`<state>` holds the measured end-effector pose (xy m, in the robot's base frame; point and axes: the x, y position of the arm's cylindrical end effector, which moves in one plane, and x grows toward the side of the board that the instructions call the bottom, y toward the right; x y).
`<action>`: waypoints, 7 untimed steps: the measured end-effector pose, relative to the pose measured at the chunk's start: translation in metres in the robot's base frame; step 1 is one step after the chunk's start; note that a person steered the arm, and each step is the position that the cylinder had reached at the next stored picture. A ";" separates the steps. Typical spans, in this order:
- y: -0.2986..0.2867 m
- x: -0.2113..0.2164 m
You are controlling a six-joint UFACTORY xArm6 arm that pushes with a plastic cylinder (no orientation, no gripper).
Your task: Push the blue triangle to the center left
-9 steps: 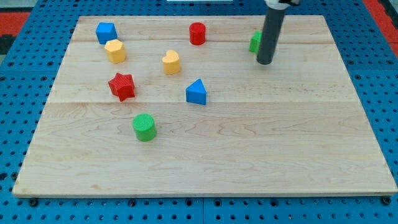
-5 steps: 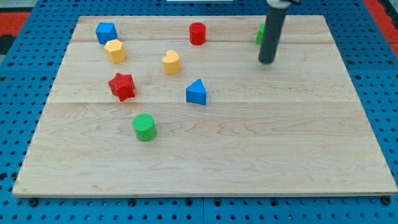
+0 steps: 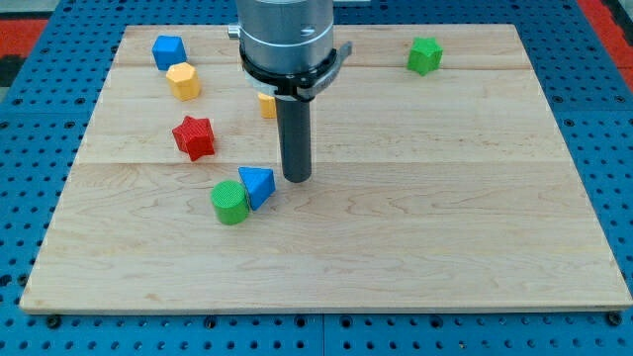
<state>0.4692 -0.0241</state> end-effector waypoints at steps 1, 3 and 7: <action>-0.007 0.032; -0.121 -0.039; -0.154 -0.086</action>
